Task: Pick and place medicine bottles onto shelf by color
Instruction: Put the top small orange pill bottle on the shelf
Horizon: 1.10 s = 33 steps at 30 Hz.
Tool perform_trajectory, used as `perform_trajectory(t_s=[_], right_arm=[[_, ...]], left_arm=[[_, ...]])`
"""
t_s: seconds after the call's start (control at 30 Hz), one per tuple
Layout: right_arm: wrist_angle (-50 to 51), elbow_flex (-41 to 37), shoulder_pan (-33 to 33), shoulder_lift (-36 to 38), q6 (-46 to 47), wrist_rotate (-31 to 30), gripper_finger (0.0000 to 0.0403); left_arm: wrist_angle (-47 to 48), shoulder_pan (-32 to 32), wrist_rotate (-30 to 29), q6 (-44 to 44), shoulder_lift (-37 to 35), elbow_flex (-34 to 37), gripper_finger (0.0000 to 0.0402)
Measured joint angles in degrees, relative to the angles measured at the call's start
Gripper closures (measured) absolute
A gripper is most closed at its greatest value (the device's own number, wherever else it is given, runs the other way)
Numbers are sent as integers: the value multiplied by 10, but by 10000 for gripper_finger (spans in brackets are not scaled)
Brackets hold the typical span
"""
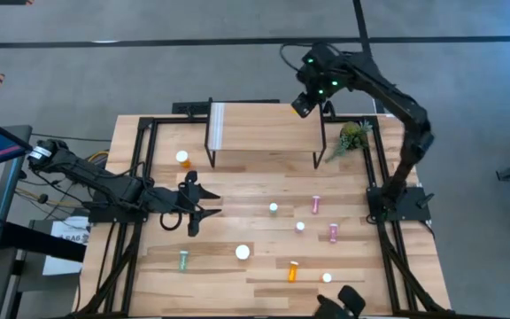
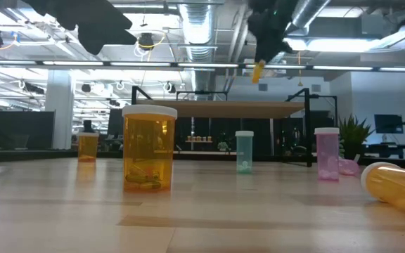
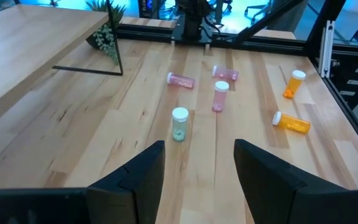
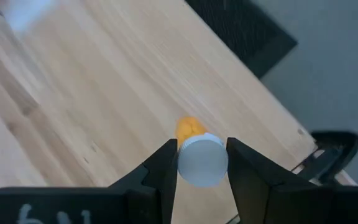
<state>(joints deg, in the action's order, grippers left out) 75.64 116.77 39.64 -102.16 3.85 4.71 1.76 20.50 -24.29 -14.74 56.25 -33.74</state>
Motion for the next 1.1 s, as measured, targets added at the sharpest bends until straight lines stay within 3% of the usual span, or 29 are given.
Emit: perform_trajectory(t_s=[0.37,1.1], right_arm=[[129,181,28,-148,-15,-28,259],[137,169,36,-172,-9,-50,258]], left_arm=[[2,0,12,-1,0,0,221],[5,1,13,-10,0,0,221]])
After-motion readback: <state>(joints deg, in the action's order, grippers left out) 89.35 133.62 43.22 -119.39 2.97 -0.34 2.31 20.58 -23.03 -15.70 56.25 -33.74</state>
